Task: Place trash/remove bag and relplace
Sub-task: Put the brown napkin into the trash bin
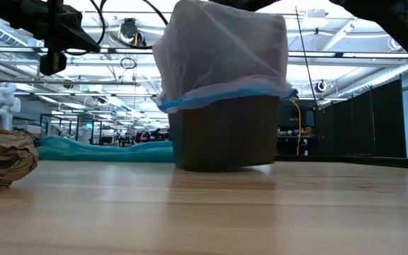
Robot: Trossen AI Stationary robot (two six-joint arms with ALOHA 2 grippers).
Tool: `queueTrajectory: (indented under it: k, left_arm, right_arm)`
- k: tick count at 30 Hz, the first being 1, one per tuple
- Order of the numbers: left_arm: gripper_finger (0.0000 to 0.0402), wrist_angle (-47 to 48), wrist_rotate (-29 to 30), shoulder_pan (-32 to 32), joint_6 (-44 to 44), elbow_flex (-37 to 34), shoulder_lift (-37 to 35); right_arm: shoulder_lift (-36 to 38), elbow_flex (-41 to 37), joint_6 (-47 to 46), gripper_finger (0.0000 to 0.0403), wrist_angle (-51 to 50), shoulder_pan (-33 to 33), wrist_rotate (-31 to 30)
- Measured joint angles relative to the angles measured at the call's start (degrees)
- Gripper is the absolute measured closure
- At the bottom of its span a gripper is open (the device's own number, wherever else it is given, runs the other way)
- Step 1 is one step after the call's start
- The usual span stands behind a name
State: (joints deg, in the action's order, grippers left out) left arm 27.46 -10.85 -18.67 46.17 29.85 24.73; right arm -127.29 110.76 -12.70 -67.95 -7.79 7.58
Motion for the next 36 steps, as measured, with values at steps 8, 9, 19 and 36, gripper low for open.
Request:
queueTrajectory:
  k: [8, 9, 19, 36]
  left_arm:
    - [0.0402, 0.0, 0.7, 0.0, 0.0, 0.0, 0.0]
    - [0.0402, 0.0, 0.7, 0.0, 0.0, 0.0, 0.0]
    - [0.0402, -2.3, -0.6, 0.0, -1.5, 0.0, 0.0]
    - [0.033, -11.5, -16.1, 0.0, -7.5, 0.0, 0.7]
  right_arm:
    - [3.5, 5.1, -0.5, 0.0403, -2.9, -0.5, 0.0]
    - [3.7, 6.1, -0.9, 0.0403, -3.2, -0.5, 0.0]
    - [4.0, 18.6, -1.6, 0.039, -10.4, -0.4, 0.0]
    - [6.5, 24.0, -5.2, 0.0253, -11.1, -0.5, 0.3]
